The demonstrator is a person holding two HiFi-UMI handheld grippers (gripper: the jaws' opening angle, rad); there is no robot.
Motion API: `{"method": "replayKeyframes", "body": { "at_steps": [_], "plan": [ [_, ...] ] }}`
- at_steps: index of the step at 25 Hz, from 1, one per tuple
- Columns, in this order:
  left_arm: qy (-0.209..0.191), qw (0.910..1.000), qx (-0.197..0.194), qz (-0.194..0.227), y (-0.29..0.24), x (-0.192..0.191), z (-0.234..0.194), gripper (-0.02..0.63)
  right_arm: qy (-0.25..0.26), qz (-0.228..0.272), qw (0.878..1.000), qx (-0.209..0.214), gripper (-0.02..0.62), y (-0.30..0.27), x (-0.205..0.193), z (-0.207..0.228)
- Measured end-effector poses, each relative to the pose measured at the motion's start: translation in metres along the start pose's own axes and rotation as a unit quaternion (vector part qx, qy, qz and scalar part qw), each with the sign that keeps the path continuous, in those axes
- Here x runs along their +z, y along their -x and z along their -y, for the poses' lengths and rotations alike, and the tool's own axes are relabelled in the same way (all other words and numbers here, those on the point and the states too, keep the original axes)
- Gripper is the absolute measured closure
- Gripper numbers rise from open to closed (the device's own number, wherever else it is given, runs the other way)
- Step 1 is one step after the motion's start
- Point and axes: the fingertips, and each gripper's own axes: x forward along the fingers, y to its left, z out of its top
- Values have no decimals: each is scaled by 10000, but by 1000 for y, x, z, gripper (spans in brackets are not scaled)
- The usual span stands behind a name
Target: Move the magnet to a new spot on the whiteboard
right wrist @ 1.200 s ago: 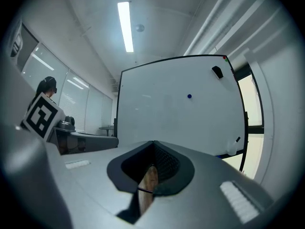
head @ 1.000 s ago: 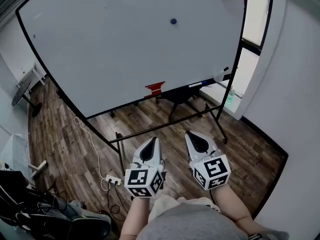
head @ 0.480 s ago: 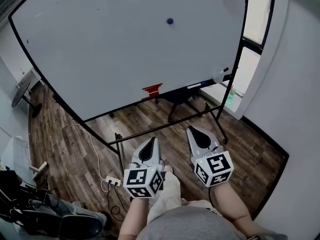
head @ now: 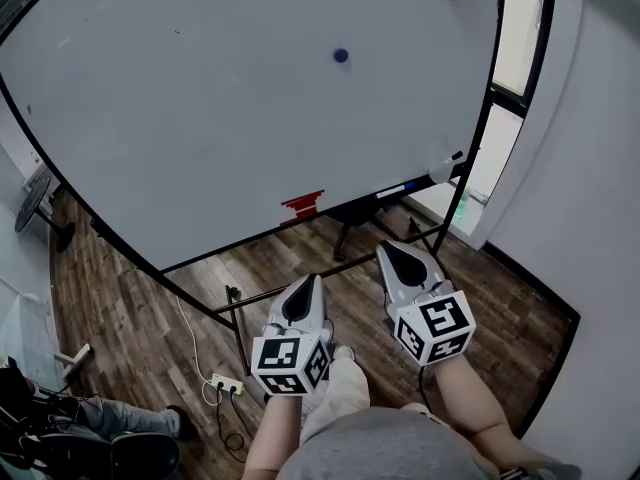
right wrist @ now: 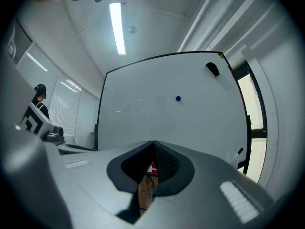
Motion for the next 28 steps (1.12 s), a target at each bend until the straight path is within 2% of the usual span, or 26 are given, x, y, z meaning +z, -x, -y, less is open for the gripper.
{"method": "replayKeyframes", "body": {
  "at_steps": [11,19,25,28],
  "plan": [
    [-46,9999,-143,0,-77,30,-55,603,254,189,9995,23,593,-108,44,33],
    [-30,9997,-230,-51,-123,38,-88,603,560,259,9981,14,592,-179,81,59],
    [-15,9994,-343,-74,-146,40,-101,603,714,423,9962,-277,590,-220,114,86],
    [-22,9992,-386,-115,-156,41,-106,603,788,446,9952,-365,565,-238,130,99]
  ]
}}
